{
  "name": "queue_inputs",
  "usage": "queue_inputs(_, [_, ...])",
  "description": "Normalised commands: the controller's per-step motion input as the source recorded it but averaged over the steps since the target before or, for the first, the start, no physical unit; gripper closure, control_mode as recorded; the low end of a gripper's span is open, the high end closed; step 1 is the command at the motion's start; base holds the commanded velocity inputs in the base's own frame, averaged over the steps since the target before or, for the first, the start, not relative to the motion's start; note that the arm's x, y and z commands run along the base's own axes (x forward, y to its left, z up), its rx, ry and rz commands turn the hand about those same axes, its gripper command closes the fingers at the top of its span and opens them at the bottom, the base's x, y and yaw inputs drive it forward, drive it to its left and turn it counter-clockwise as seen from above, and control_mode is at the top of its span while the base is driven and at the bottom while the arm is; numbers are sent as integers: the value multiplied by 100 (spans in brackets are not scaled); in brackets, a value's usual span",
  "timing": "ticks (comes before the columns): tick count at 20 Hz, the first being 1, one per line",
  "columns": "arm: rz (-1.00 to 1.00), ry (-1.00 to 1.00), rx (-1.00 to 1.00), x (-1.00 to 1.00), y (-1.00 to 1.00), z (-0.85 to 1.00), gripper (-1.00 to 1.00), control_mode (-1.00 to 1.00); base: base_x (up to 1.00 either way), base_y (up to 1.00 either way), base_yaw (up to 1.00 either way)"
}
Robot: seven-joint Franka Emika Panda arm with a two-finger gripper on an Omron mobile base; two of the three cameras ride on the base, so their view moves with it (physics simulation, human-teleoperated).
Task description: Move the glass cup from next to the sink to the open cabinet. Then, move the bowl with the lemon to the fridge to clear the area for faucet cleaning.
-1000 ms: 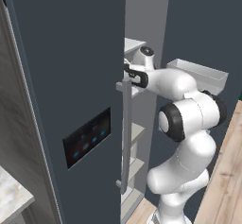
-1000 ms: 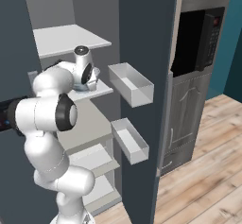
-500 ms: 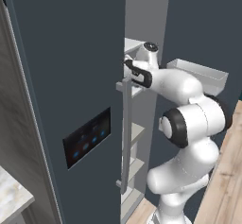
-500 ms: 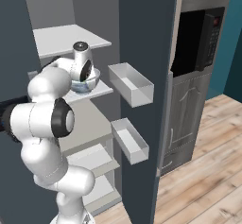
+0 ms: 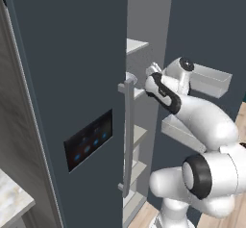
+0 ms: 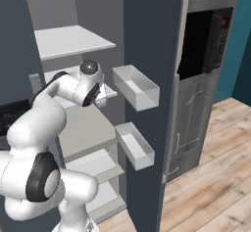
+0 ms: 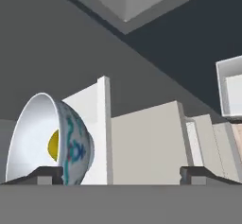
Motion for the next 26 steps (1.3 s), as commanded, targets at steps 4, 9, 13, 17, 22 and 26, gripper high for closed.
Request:
queue_inputs(4, [-9,-31,0,-100,2,1,-100,-100,0,0,0])
queue_inputs(9, [-5,-29,-7,-100,38,46,-100,-100,0,0,0])
queue_inputs(13, [-3,-12,-1,-50,12,27,-100,100,-50,6,-4])
queue_inputs(17, [0,0,0,0,0,0,-100,100,-100,4,-11])
queue_inputs(22, [0,0,0,0,0,0,-100,100,-100,21,-8])
queue_inputs(26, [0,0,0,0,0,0,-100,100,-100,98,10])
